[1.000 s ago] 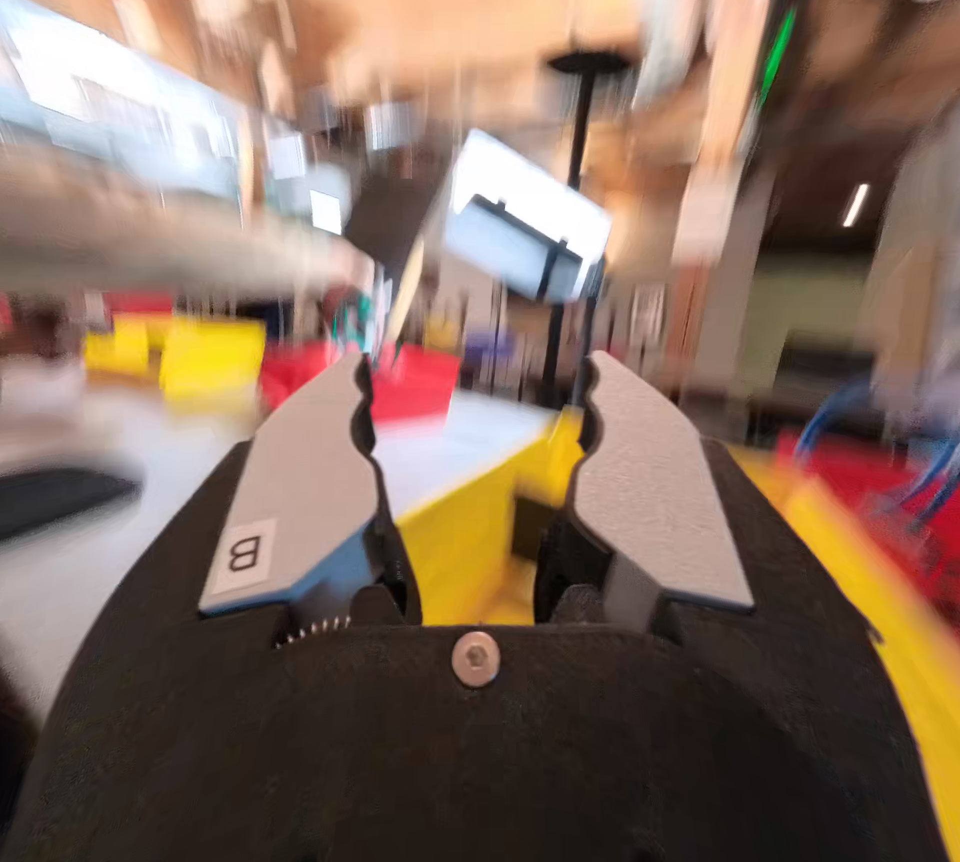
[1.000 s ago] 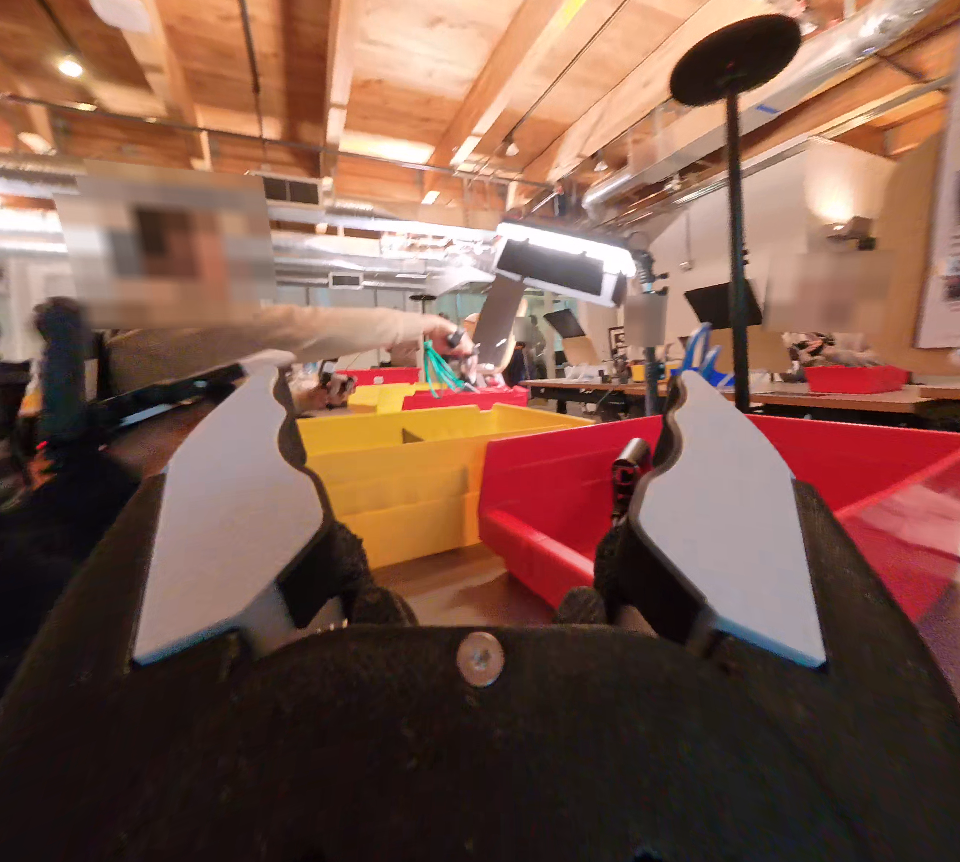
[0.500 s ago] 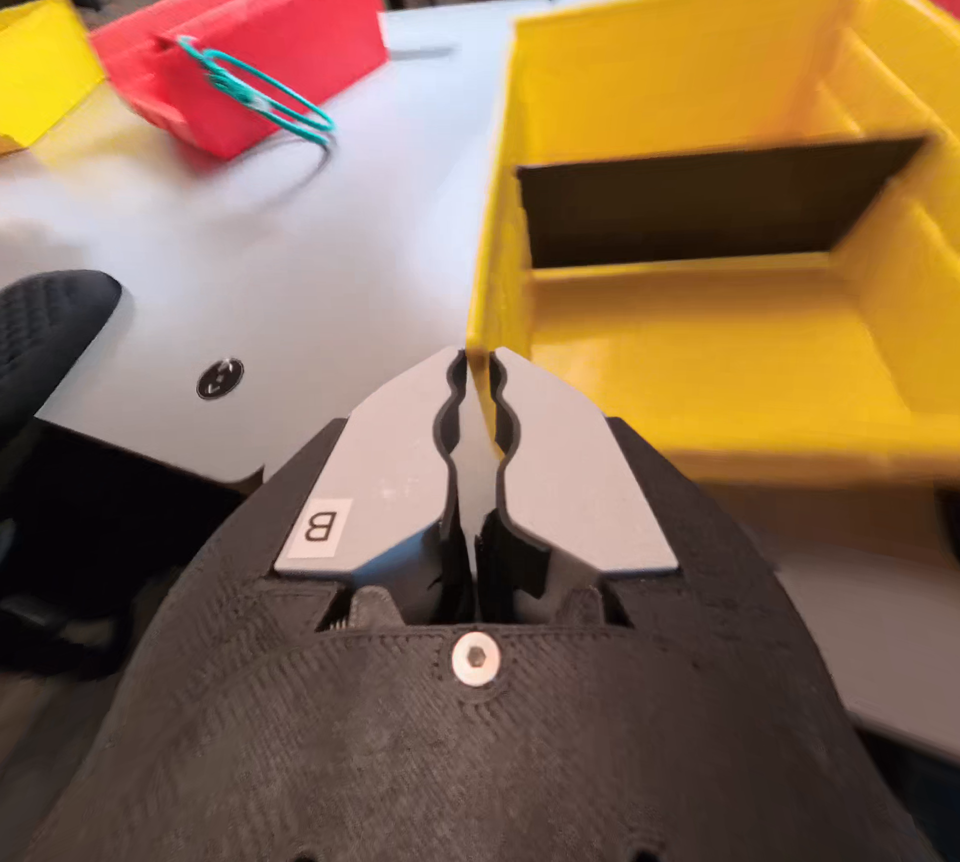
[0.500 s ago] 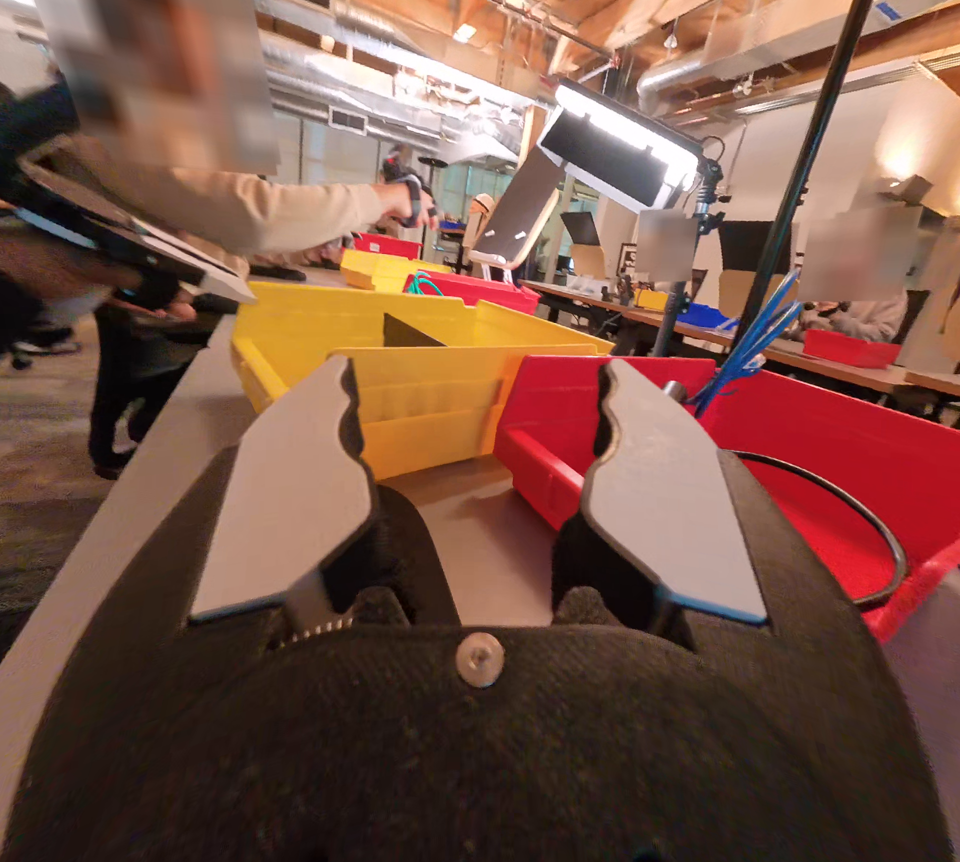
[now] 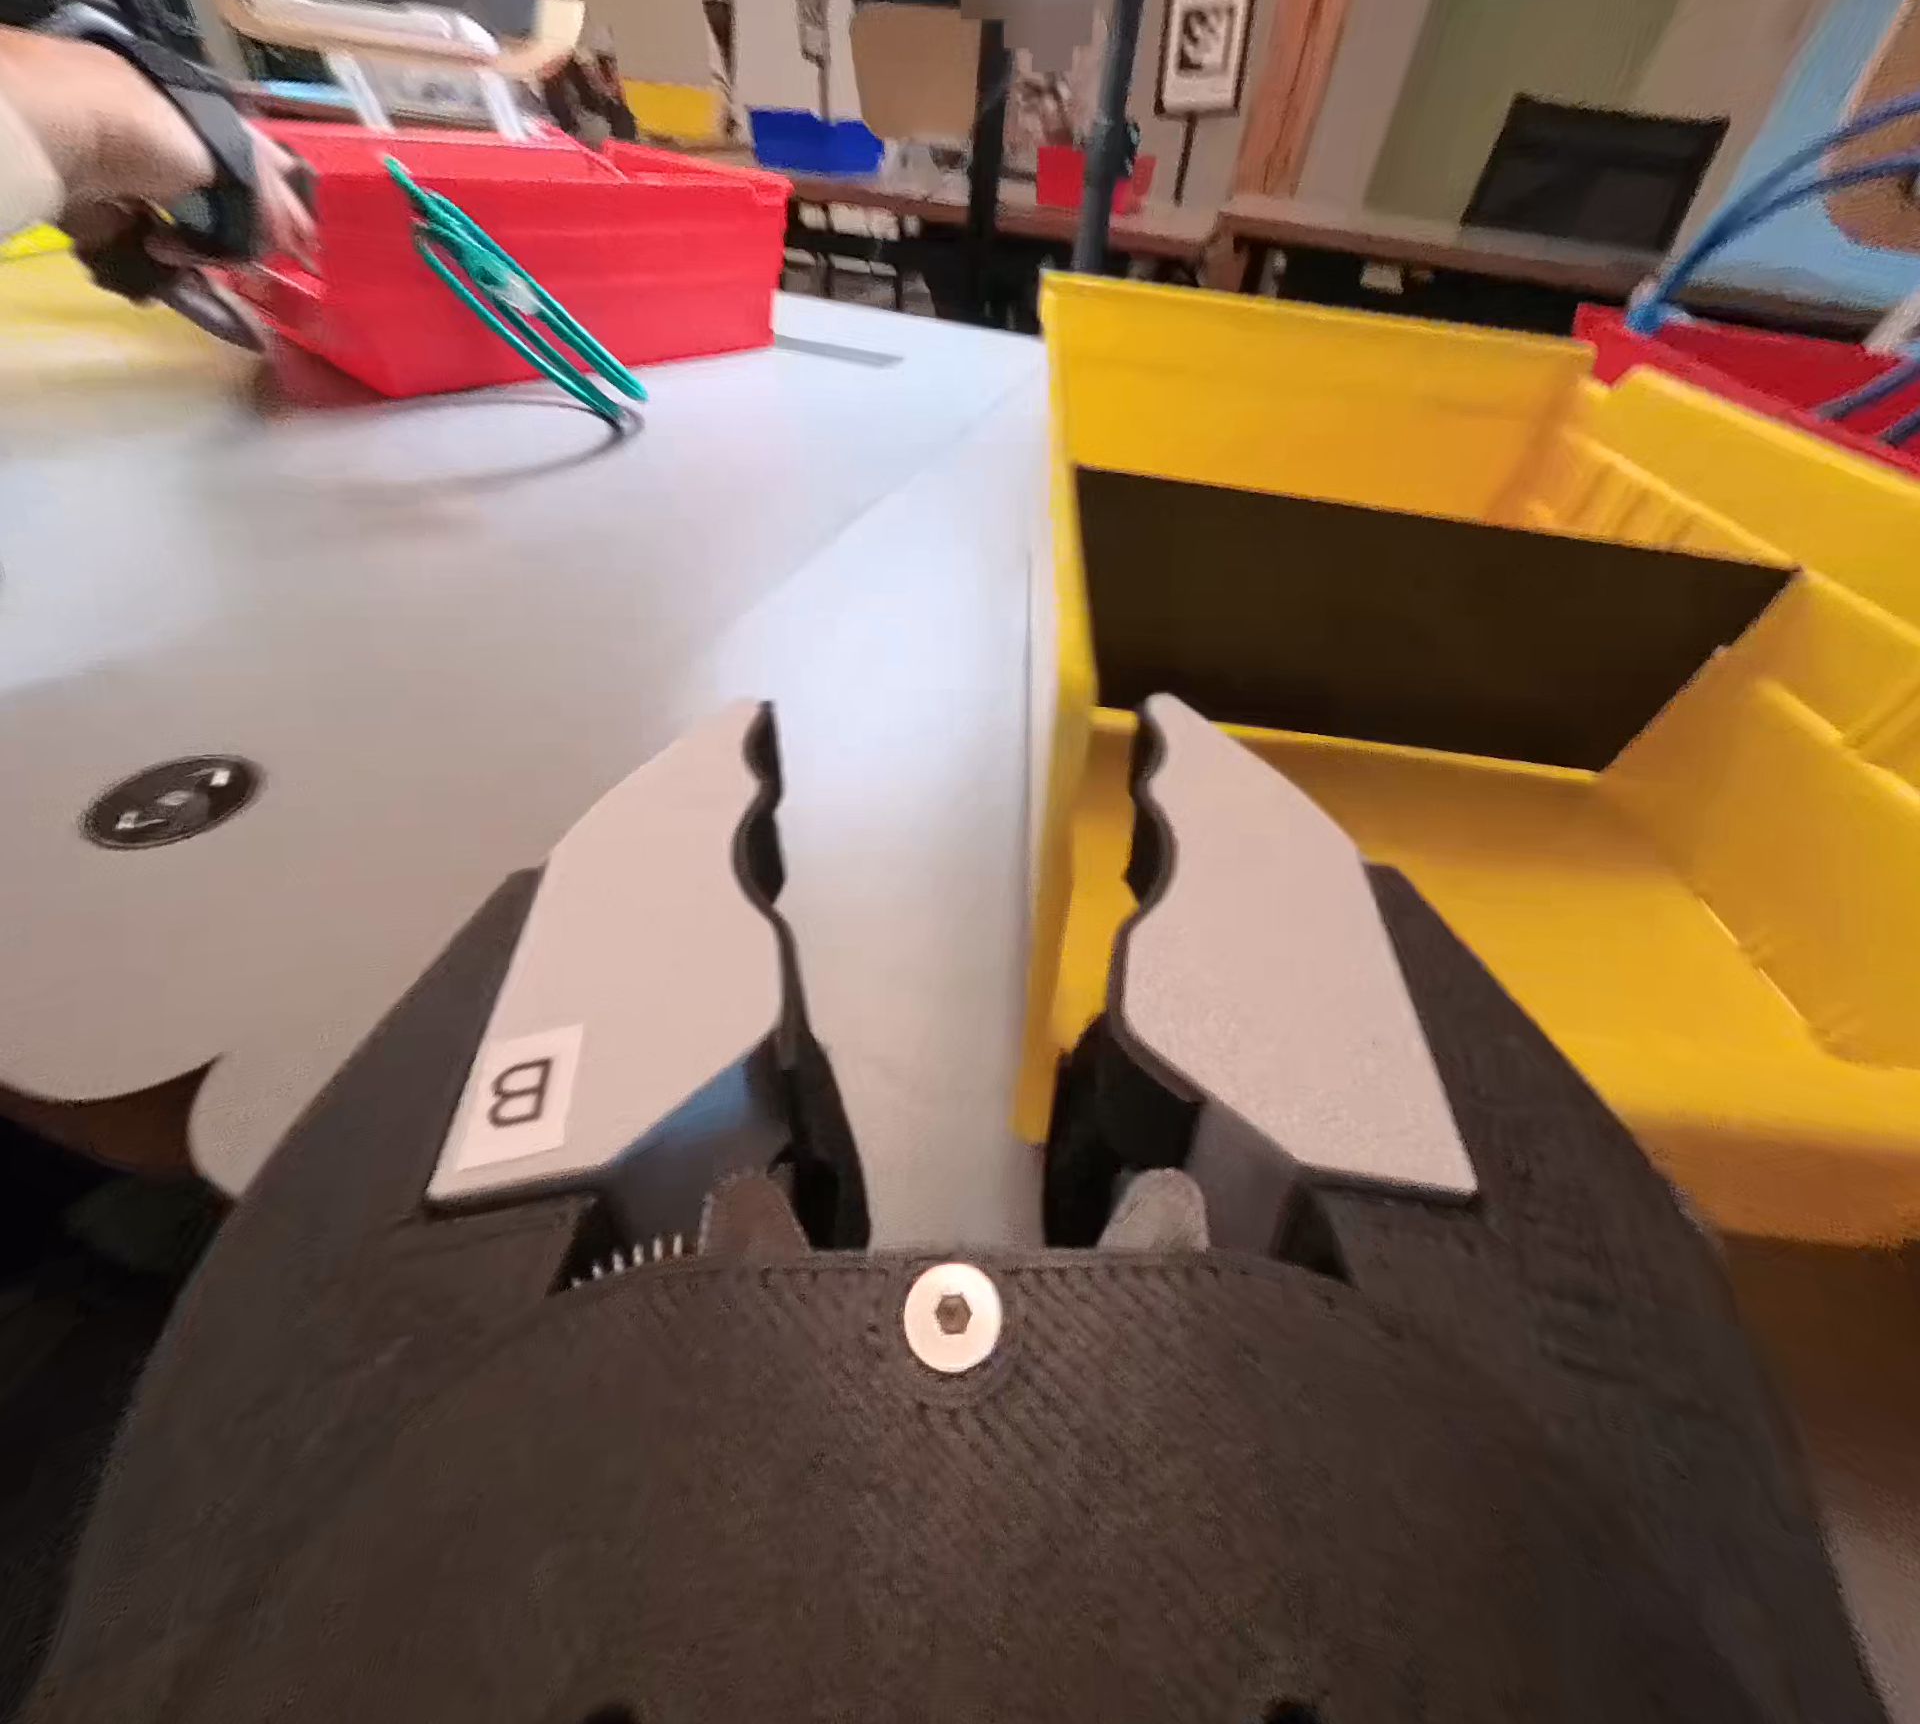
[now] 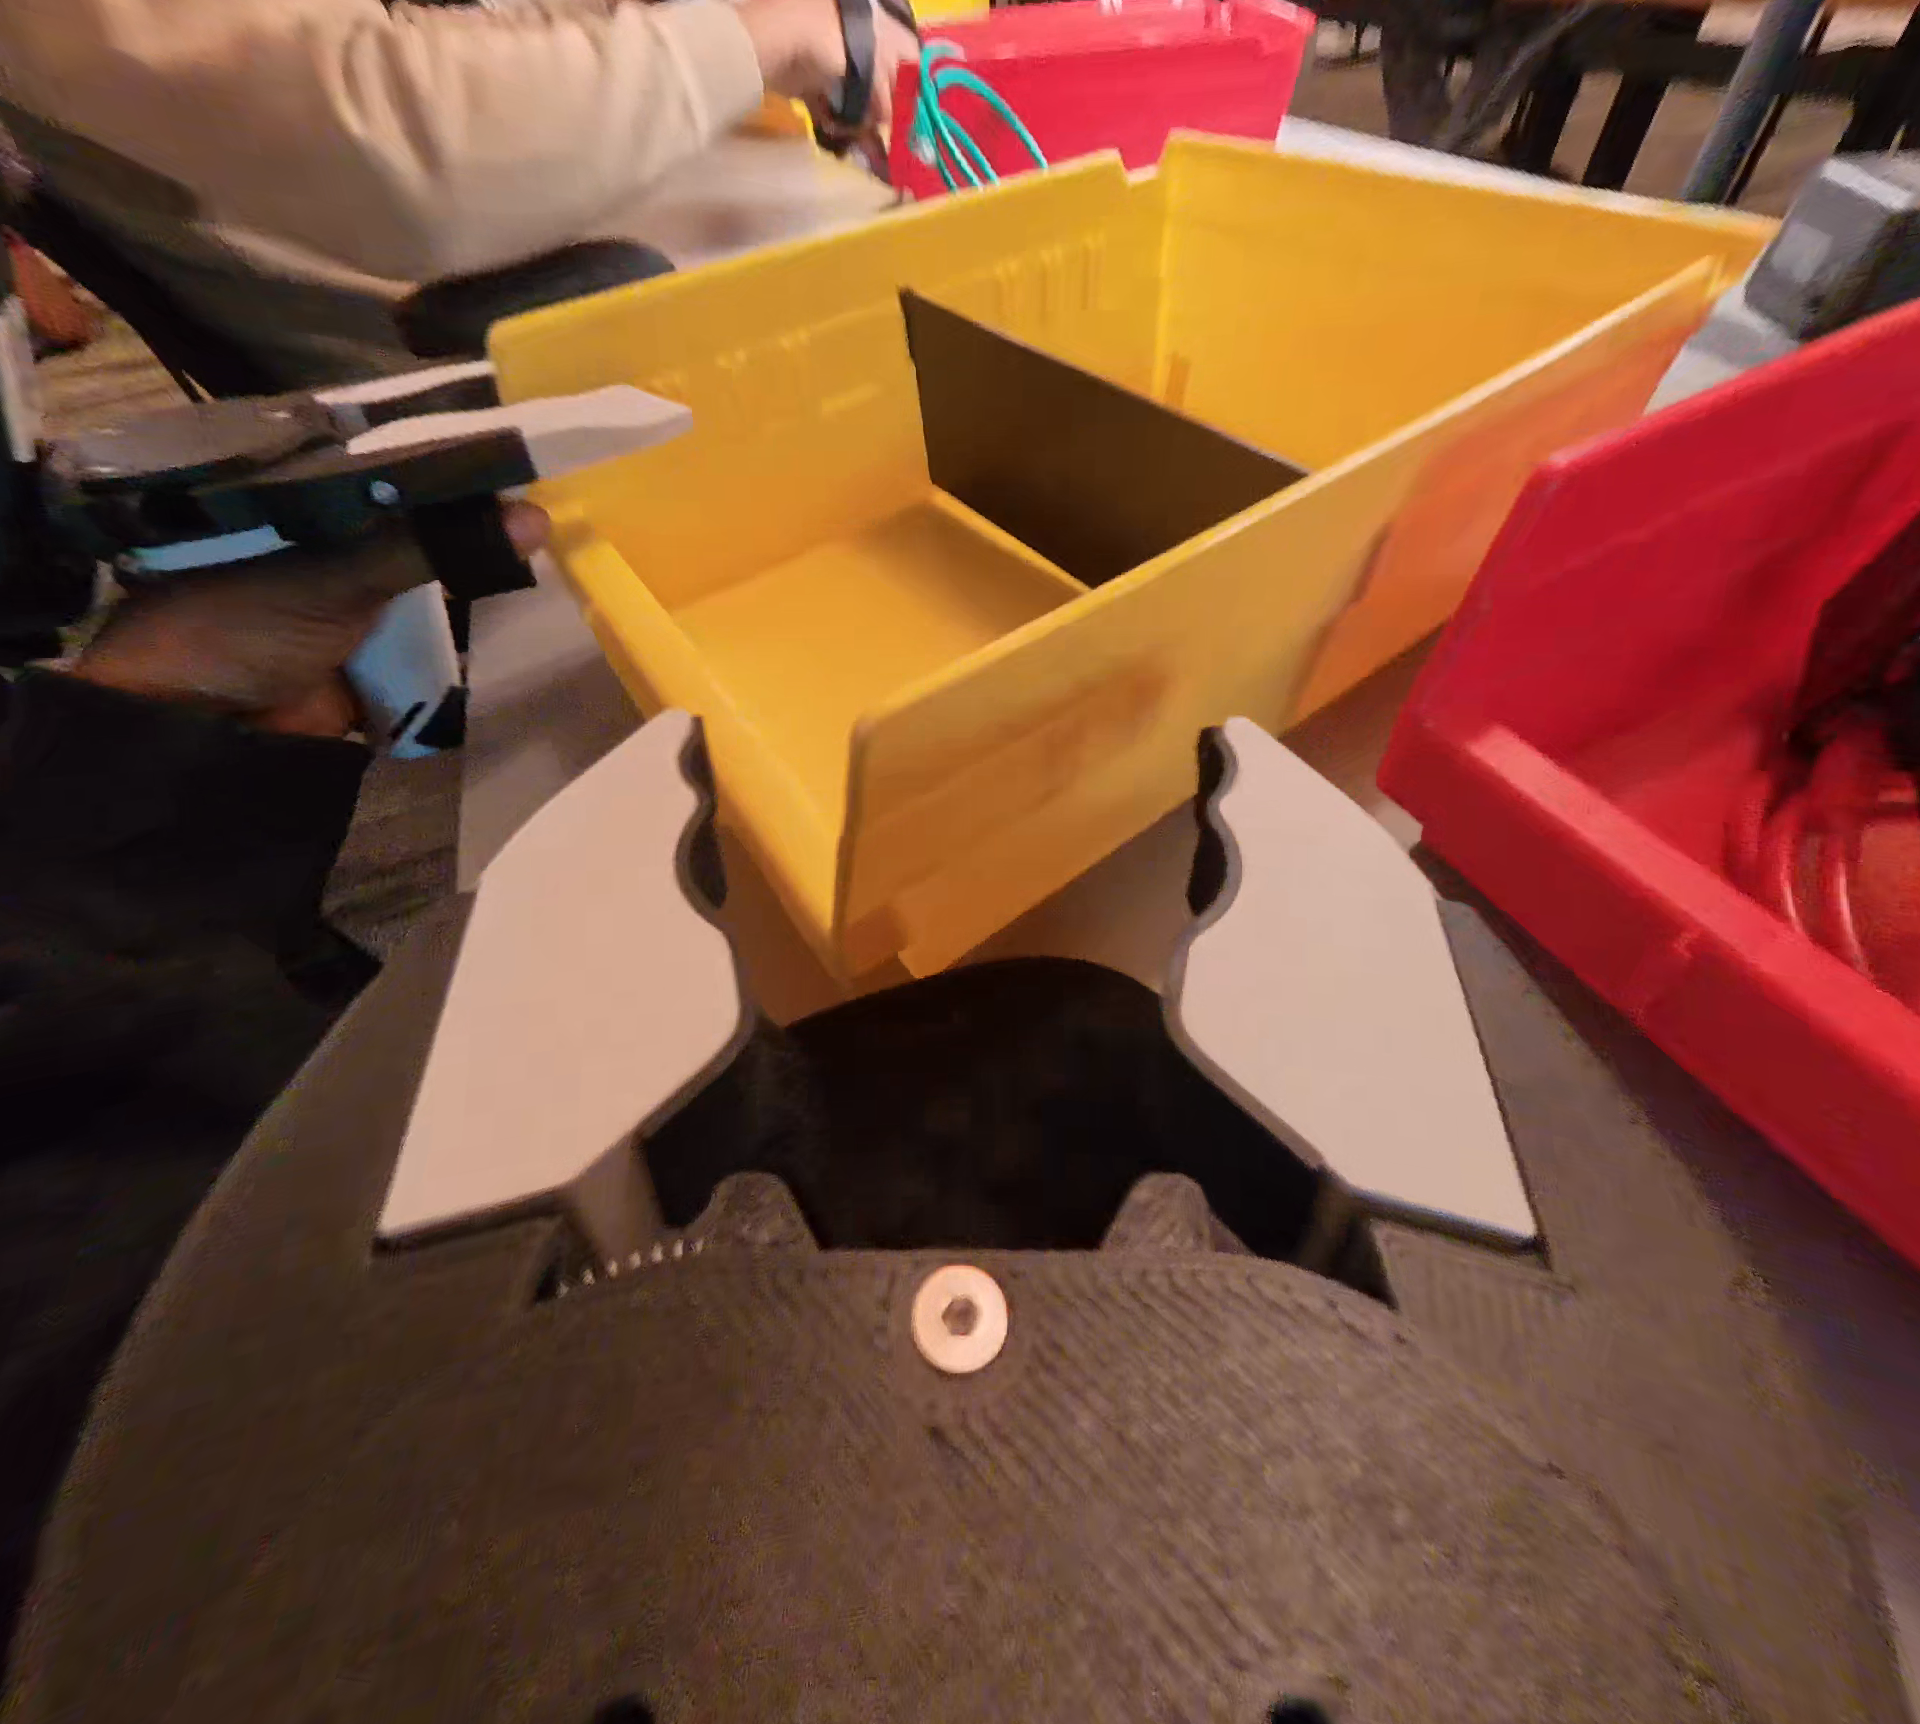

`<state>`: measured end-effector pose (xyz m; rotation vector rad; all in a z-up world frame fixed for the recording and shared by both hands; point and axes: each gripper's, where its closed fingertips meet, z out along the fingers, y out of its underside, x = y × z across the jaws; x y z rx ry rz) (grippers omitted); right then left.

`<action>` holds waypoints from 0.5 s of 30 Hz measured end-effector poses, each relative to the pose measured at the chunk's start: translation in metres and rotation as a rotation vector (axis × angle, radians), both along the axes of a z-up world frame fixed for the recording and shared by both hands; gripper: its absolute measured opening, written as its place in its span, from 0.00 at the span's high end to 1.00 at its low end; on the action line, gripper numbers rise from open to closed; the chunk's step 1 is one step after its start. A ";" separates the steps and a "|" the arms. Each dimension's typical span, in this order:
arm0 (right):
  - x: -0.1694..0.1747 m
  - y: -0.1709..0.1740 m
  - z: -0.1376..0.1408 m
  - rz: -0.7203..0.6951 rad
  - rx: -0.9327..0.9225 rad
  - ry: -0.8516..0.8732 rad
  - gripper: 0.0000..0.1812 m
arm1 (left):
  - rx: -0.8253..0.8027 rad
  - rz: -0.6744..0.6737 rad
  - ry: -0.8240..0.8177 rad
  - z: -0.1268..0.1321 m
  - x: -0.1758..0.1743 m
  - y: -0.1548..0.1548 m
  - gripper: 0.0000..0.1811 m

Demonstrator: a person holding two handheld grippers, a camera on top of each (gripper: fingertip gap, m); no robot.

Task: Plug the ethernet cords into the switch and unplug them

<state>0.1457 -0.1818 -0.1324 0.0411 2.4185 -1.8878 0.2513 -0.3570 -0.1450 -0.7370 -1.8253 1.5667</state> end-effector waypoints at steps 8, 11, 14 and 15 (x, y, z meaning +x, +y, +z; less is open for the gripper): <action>-0.016 -0.002 -0.017 -0.072 0.103 -0.046 0.85 | -0.201 -0.064 -0.098 0.034 -0.010 0.030 0.98; -0.014 0.002 -0.005 -0.071 0.017 -0.004 0.88 | -0.307 -0.005 -0.089 0.072 0.000 0.049 0.98; -0.013 0.010 0.020 -0.085 -0.139 0.128 0.90 | -0.476 0.049 -0.033 0.114 0.010 0.075 0.98; -0.014 0.015 0.032 -0.097 -0.213 0.219 0.90 | -0.538 0.056 0.021 0.130 0.012 0.086 0.98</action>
